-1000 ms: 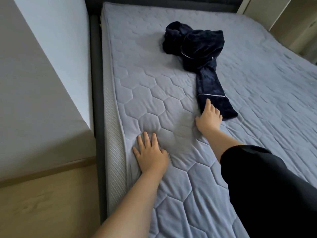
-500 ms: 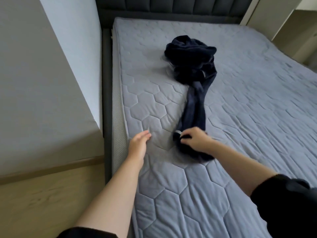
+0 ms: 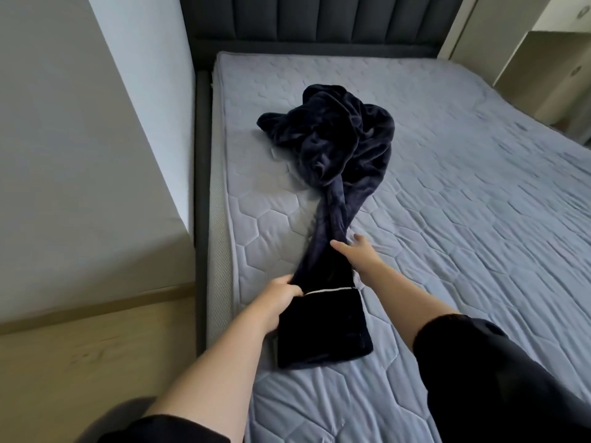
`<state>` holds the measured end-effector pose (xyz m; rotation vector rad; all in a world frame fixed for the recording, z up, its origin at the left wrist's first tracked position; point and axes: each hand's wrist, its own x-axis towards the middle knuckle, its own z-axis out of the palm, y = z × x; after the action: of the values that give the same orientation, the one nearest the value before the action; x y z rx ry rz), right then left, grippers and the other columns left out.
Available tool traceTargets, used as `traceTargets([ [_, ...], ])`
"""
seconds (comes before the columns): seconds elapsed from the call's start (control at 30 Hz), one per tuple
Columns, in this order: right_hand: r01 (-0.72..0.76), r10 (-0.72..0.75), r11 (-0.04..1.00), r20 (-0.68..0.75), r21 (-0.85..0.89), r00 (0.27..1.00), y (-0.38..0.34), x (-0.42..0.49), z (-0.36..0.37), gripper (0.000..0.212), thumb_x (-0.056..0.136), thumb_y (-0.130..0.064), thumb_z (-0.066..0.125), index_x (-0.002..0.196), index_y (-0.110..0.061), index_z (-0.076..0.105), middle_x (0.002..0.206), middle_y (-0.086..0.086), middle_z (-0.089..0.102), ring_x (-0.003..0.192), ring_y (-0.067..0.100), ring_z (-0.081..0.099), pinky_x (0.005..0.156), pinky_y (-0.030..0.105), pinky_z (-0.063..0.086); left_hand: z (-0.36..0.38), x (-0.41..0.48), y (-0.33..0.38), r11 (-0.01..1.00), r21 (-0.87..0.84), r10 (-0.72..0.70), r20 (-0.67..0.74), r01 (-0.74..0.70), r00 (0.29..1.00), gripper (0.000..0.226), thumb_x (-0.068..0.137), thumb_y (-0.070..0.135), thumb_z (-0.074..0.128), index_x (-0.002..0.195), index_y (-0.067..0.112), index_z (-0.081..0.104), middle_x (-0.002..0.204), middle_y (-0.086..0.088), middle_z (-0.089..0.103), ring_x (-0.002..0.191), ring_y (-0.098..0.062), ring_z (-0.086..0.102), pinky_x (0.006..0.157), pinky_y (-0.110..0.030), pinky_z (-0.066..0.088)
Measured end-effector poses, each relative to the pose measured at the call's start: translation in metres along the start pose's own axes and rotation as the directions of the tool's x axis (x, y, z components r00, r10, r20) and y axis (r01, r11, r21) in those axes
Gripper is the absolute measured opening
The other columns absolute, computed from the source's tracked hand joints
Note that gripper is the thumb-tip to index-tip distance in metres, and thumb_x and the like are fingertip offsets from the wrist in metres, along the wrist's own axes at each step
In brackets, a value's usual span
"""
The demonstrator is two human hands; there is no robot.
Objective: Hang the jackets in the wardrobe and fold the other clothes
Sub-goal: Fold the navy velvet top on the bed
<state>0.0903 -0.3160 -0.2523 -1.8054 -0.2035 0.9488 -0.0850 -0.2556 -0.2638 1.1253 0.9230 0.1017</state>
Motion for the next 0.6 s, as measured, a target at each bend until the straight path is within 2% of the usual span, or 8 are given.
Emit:
traceTargets([
  [0.1,0.091,-0.092,0.985,-0.004,0.147,0.996,-0.02,0.003,0.013,0.046,0.082,0.0,0.064,0.123,-0.011,0.046,0.114,0.014,0.06,0.09,0.025,0.062,0.073,0.037,0.054,-0.004,-0.012,0.004,0.997,0.071,-0.027,0.125,0.019,0.992,0.041,0.081,-0.014,0.042,0.081,0.017,0.068,0.061,-0.005,0.066,0.05,-0.015,0.061,0.049,-0.018,0.048],
  [0.2,0.208,-0.21,0.975,-0.019,-0.082,0.977,-0.042,-0.004,0.02,0.03,0.078,0.01,0.046,0.097,-0.009,0.06,0.087,0.014,0.062,0.079,0.028,0.061,0.075,0.037,0.055,-0.011,-0.016,0.003,0.999,0.039,0.009,0.055,-0.011,0.998,0.032,0.086,-0.007,0.044,0.096,0.015,0.066,0.08,-0.006,0.067,0.069,-0.017,0.062,0.062,-0.022,0.049],
  [0.3,0.283,-0.171,0.857,0.281,-0.43,0.944,-0.052,-0.038,0.016,0.02,0.069,0.007,0.047,0.062,-0.011,0.054,0.05,0.0,0.054,0.051,0.017,0.051,0.045,0.017,0.042,-0.022,-0.013,0.005,0.964,-0.266,-0.007,-0.088,-0.017,0.996,0.017,0.095,0.014,0.044,0.102,0.015,0.059,0.092,-0.006,0.063,0.075,-0.015,0.053,0.06,-0.019,0.042],
  [0.37,0.299,0.167,0.724,0.578,-0.622,0.799,-0.051,-0.063,0.006,0.014,0.058,0.002,0.051,0.064,-0.009,0.057,0.049,-0.001,0.056,0.046,0.016,0.054,0.044,0.016,0.043,-0.03,-0.01,0.008,0.888,-0.46,-0.055,-0.151,-0.021,0.987,0.02,0.097,0.024,0.039,0.109,0.016,0.053,0.099,-0.007,0.06,0.081,-0.018,0.056,0.066,-0.027,0.041],
  [0.43,0.306,0.48,0.644,0.682,-0.701,0.551,-0.048,-0.077,-0.005,0.014,0.067,0.002,0.061,0.075,-0.009,0.063,0.06,-0.001,0.065,0.052,0.012,0.062,0.05,0.02,0.051,-0.036,-0.009,0.01,0.852,-0.522,-0.069,-0.192,-0.043,0.979,0.032,0.099,0.026,0.035,0.127,0.017,0.045,0.117,-0.011,0.057,0.109,-0.028,0.057,0.081,-0.034,0.04],
  [0.47,0.305,0.507,0.65,0.697,-0.696,0.508,-0.047,-0.076,-0.009,0.009,0.079,-0.002,0.064,0.08,-0.011,0.063,0.064,-0.004,0.067,0.056,0.008,0.063,0.054,0.021,0.053,-0.038,-0.009,0.01,0.852,-0.522,-0.079,-0.194,-0.035,0.978,0.037,0.099,0.027,0.034,0.133,0.016,0.042,0.124,-0.012,0.055,0.118,-0.029,0.053,0.087,-0.035,0.038],
  [0.53,0.276,0.317,0.742,0.682,-0.611,0.66,-0.045,-0.066,-0.014,0.014,0.093,-0.021,0.057,0.082,-0.014,0.063,0.067,-0.008,0.066,0.059,0.005,0.06,0.054,0.019,0.049,-0.035,-0.01,0.008,0.872,-0.489,-0.093,-0.158,0.005,0.983,0.037,0.099,0.028,0.034,0.134,0.018,0.04,0.126,-0.012,0.055,0.109,-0.028,0.057,0.088,-0.034,0.039],
  [0.6,0.246,-0.043,0.794,0.352,-0.556,0.935,-0.043,-0.045,-0.013,0.025,0.09,-0.035,0.06,0.087,-0.011,0.064,0.081,-0.001,0.064,0.073,0.014,0.06,0.061,0.024,0.048,-0.027,-0.012,0.005,0.899,-0.436,-0.106,-0.119,0.044,0.987,0.029,0.099,0.028,0.036,0.126,0.022,0.045,0.114,-0.006,0.057,0.083,-0.02,0.058,0.073,-0.029,0.043],
])
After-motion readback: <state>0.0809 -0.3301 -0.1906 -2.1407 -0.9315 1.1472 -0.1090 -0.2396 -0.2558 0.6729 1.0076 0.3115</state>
